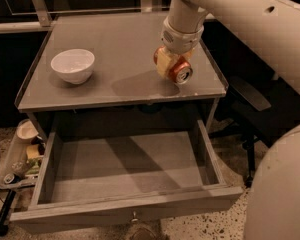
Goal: Place coke can into top drawer
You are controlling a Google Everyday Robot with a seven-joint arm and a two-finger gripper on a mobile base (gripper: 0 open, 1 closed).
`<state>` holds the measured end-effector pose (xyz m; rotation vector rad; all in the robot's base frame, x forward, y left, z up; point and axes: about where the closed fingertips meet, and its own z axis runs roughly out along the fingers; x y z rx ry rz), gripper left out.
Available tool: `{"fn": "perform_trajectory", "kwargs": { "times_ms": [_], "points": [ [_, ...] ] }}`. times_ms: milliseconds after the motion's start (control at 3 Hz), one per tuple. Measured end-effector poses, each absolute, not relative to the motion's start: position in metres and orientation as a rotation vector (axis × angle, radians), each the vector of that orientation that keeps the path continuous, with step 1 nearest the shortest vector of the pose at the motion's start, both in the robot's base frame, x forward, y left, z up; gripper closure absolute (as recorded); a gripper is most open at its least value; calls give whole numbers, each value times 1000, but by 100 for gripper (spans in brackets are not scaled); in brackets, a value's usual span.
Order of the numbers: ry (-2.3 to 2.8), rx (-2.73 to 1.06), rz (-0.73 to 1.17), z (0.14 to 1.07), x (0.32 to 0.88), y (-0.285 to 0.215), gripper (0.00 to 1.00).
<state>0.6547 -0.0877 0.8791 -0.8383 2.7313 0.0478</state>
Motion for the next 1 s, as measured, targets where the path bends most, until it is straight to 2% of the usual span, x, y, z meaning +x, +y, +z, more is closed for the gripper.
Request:
{"fn": "perform_trajectory", "kwargs": {
  "times_ms": [667,1000],
  "points": [
    [2851,-683,130,853,577,-107,100],
    [2886,-691,120,838,568,-111,100]
  ]
}}
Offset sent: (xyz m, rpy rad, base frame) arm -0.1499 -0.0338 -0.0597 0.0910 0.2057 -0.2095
